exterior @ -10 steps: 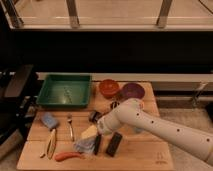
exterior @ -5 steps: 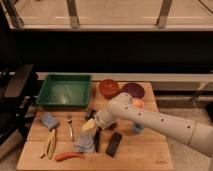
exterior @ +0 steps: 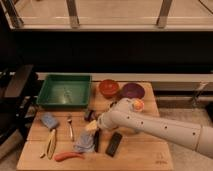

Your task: Wipe purple bowl with brush

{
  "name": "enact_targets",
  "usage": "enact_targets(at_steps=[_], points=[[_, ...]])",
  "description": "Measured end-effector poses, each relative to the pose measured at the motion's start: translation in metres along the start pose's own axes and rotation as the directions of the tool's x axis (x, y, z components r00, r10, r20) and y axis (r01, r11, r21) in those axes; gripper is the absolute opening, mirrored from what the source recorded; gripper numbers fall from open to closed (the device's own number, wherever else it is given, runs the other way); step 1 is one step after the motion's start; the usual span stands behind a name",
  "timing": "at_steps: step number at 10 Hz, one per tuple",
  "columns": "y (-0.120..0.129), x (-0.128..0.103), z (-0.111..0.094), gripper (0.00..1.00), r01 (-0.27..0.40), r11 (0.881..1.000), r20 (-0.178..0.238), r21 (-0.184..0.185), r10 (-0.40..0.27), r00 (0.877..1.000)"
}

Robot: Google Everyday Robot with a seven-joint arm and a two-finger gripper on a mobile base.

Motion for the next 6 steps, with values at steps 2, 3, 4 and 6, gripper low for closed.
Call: enact_targets(at_steps=[2, 3, 4, 6], points=[[0.0079, -0.0034, 0.0044, 0.78, -0.028, 1.0, -0.005, -0.011, 0.028, 1.0], [0.0085, -0.0038, 0.0046, 0.78, -0.031, 0.999, -0.005, -0.012, 0.031, 0.999], [0.0099, -0.005, 0.0032, 0.78, -0.031, 0.999, -0.002, -0.015, 0.031, 1.0], [0.0109, -0.0072, 0.001, 0.78, -0.03, 0.999, 0.004, -0.017, 0.03, 1.0]])
